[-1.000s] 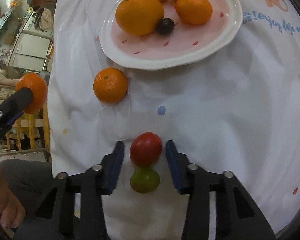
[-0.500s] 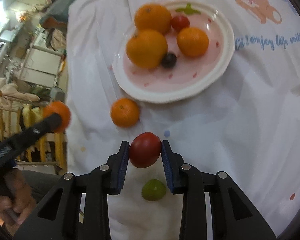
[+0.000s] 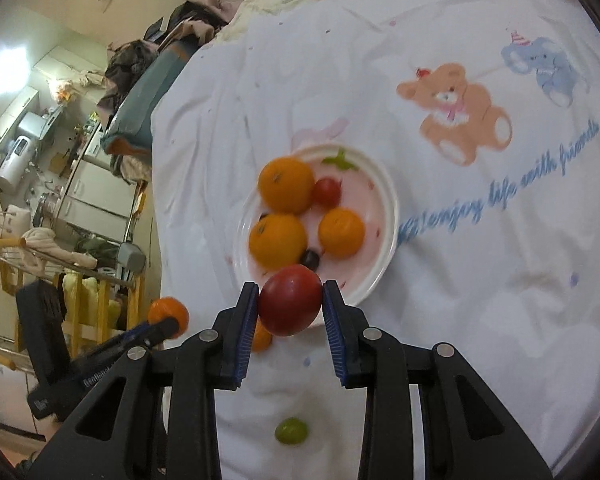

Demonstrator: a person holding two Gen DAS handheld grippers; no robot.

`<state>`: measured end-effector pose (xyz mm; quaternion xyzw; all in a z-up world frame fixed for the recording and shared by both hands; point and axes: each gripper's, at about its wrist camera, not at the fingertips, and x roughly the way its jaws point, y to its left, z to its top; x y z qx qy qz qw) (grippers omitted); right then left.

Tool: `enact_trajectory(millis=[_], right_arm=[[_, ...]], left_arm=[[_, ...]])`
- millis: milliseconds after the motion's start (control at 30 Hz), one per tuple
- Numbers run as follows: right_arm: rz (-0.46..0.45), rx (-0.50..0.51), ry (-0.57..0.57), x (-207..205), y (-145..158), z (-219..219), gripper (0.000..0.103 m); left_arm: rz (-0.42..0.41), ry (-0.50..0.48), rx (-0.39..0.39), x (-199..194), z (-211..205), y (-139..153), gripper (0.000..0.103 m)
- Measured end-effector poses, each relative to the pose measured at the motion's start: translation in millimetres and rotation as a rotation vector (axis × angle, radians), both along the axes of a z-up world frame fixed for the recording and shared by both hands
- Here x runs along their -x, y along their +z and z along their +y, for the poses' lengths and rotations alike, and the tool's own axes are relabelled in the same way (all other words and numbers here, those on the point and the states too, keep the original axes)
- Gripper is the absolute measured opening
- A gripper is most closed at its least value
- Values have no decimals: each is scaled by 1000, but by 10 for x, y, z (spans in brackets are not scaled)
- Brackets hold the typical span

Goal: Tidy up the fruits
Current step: 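Lower the tangerine and tomato onto the plate and open both tools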

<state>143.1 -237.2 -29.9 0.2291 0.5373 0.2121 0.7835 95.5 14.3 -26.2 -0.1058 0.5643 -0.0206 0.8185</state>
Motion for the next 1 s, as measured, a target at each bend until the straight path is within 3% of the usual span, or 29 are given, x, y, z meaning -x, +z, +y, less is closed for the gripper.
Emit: enact_trajectory(millis=[333, 667, 933, 1000], right_arm=[[-22, 60, -13, -394, -26, -194, 34], [35, 68, -26, -703, -378, -229, 34], [53, 75, -22, -766, -623, -203, 36], [59, 75, -21, -775, -649, -205, 37]], left_arm=[[41, -98, 6, -299, -389, -239, 33], [105, -112, 75, -456, -554, -546, 35], [99, -124, 50, -468, -575, -567, 36], [106, -132, 42, -474, -599, -557, 46]])
